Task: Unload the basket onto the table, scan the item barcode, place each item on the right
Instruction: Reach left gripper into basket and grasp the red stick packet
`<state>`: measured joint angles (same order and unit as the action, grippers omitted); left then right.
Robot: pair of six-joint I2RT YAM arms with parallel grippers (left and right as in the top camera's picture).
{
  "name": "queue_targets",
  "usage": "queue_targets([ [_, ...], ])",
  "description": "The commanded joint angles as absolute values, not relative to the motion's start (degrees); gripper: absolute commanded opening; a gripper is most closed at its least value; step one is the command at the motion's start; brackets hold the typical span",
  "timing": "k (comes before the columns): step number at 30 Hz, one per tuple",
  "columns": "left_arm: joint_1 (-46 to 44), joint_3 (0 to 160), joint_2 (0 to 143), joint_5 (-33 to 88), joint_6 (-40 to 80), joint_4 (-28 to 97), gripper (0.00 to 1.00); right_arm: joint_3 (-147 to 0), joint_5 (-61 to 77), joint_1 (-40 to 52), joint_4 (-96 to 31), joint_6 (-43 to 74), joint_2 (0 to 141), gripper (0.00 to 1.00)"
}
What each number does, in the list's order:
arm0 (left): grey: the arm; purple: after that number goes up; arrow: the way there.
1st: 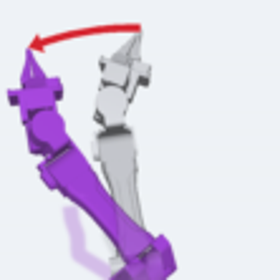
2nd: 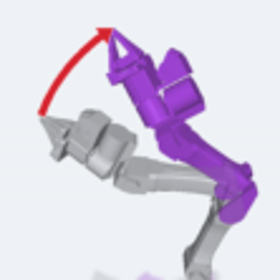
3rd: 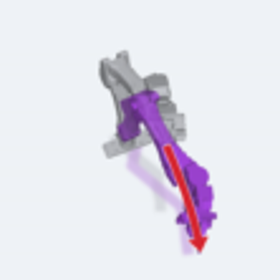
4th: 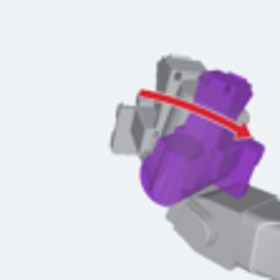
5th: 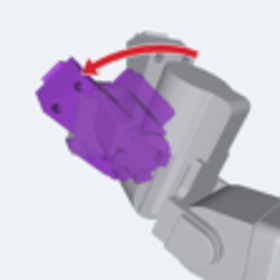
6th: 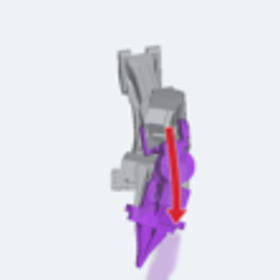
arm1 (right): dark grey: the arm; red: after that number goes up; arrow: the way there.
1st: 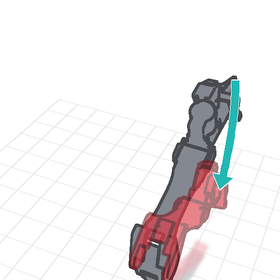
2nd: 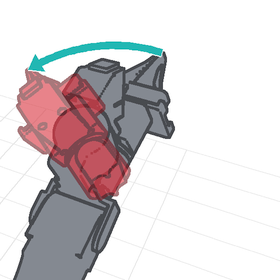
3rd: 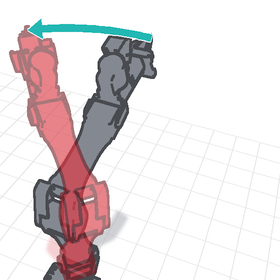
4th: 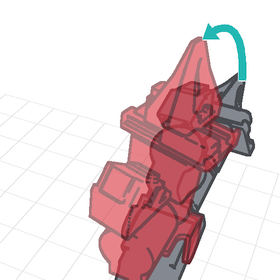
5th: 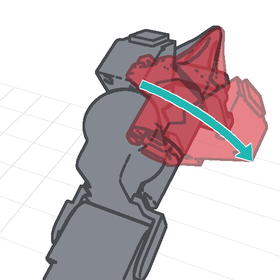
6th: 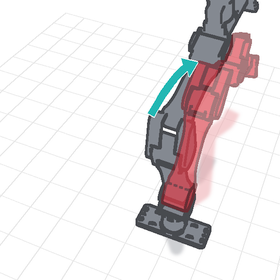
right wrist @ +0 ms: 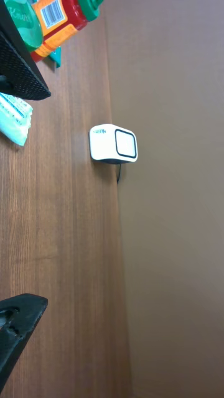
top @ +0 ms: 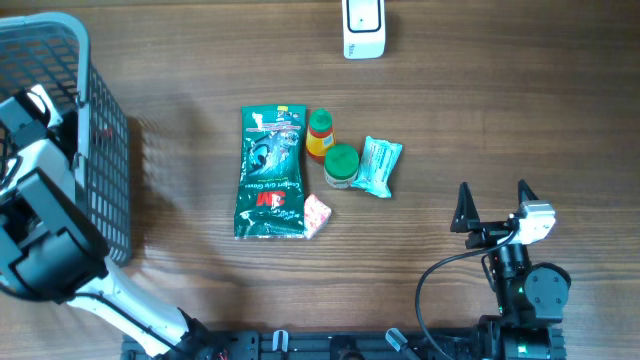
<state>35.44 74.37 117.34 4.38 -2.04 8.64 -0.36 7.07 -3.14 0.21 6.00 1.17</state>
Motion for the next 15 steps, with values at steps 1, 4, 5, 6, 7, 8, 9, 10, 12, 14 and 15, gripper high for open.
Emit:
queue_targets([
  [1,37.0,72.2,111.8,4.0,1.0,14.9,0.04,-0.3,7.1,-3.0,0.4,6.2,1.0,1.00],
  [4,37.5,72.2,107.9,4.0,5.5,17.9,0.04,-0.3,7.1,-3.0,0.4,6.2,1.0,1.00],
  [5,37.8,72.2,106.8,4.0,7.8,18.9,0.04,-0.3,7.1,-3.0,0.4,6.1,1.0,1.00],
  [6,38.0,72.2,105.8,4.0,10.5,20.0,0.04,-0.3,7.1,-3.0,0.4,6.2,1.0,1.00],
  [7,38.3,72.2,105.0,4.0,13.5,20.9,0.04,-0.3,7.1,-3.0,0.4,6.1,1.0,1.00],
  [8,38.5,72.2,104.3,4.0,16.4,21.6,0.04,-0.3,7.1,-3.0,0.4,6.2,1.0,1.00],
  [9,38.5,72.2,103.8,4.0,18.9,22.2,0.04,-0.3,7.1,-3.0,0.4,6.2,1.0,1.00],
  [10,38.5,72.2,103.3,4.1,20.5,22.7,0.06,-0.3,7.1,-3.0,0.4,6.1,1.0,0.99],
  [12,38.5,72.2,102.7,4.1,22.6,23.3,0.31,-0.3,7.1,-3.0,0.4,6.1,1.0,1.00],
  [14,38.4,72.2,102.6,4.1,24.6,23.9,0.71,-0.3,7.1,-3.0,0.4,6.1,1.0,1.00],
  [15,38.4,72.2,102.6,4.0,25.8,24.4,0.77,-0.3,7.1,-3.0,0.4,6.2,1.0,1.00],
])
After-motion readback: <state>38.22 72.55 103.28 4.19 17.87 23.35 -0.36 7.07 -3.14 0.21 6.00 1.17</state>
